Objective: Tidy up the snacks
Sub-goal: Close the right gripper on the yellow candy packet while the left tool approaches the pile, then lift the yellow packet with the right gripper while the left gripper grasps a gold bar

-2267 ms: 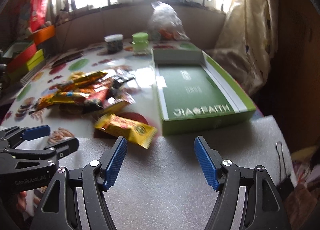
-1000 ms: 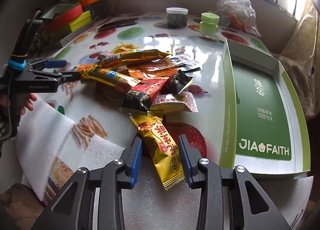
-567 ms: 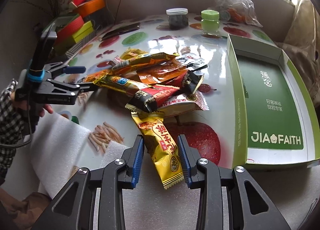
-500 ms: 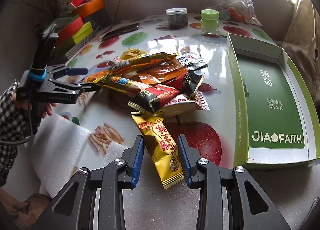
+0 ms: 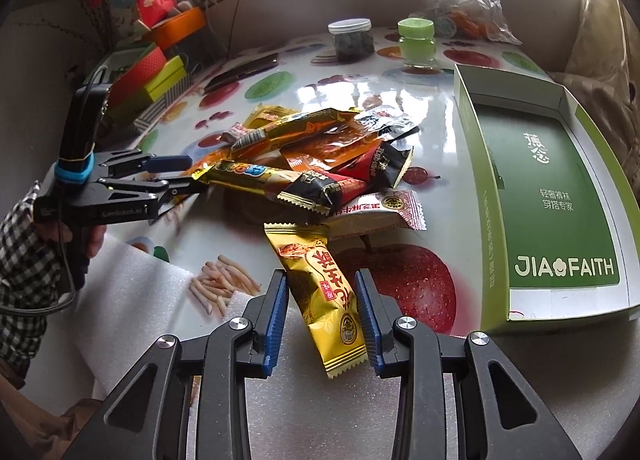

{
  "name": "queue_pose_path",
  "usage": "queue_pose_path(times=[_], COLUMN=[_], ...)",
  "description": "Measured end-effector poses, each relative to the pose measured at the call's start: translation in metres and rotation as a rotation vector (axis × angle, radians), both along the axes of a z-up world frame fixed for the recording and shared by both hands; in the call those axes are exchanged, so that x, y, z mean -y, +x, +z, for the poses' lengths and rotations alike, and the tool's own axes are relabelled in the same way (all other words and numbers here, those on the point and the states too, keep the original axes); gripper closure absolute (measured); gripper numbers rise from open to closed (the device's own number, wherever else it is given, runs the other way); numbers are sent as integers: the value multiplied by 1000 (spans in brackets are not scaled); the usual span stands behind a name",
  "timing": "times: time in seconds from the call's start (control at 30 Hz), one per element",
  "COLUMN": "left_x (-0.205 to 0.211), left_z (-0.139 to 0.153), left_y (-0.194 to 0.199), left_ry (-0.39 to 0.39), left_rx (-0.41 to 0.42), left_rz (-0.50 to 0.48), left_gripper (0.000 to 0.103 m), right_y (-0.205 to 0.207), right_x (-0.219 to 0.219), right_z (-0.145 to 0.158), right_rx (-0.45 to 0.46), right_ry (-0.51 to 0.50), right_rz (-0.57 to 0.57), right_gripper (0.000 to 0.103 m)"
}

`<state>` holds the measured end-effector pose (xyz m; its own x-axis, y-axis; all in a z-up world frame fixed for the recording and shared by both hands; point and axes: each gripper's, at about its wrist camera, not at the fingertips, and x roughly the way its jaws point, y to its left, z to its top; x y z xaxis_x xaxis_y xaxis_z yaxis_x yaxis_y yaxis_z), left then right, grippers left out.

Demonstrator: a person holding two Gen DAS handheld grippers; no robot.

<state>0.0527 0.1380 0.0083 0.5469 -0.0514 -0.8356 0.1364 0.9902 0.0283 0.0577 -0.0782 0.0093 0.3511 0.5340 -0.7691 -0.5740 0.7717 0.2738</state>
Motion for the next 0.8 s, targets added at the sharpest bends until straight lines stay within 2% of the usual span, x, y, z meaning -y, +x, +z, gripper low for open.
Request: queue_pose_path(times=[0.07, 0.1, 0.2, 0.3, 0.33, 0.37, 0.4, 0.47, 0.77, 0.8], left_x=[-1, -1, -1, -2, -3, -4, -5, -4, -2, -2], left_z=[3, 4, 6, 5, 5, 5, 2, -2, -4, -4], left_y=[-2, -2, -4, -5, -5, -5, -5, -5, -5, -5], left_ry=[-15, -19, -26, -47, -53, -52, -38, 5, -11, -16], left_rx=[10, 10, 17, 20, 19, 12, -3, -12, -14, -12], left_rz=[8, 14, 30, 45, 56, 66, 71, 82, 57, 57], left_gripper=[70, 73, 79, 78, 77, 67, 52, 39, 39, 43], right_y=[-1, -2, -2, -4, -4, -4, -4, -4, -6, -6], right_x=[0, -1, 0, 1, 1, 2, 3, 5, -1, -1], right_z=[1, 1, 1, 2, 2, 3, 2, 1, -7, -7], right_rx=[1, 2, 2, 12, 19, 23, 24, 23, 21, 22], right_ry=[6, 6, 9, 8, 2, -4, -8, -16, -51, -50], right_rz=[1, -1, -8, -16, -22, -28, -32, -35, -17, -19], right_gripper=[78, 78, 78, 78, 78, 78, 78, 78, 77, 77])
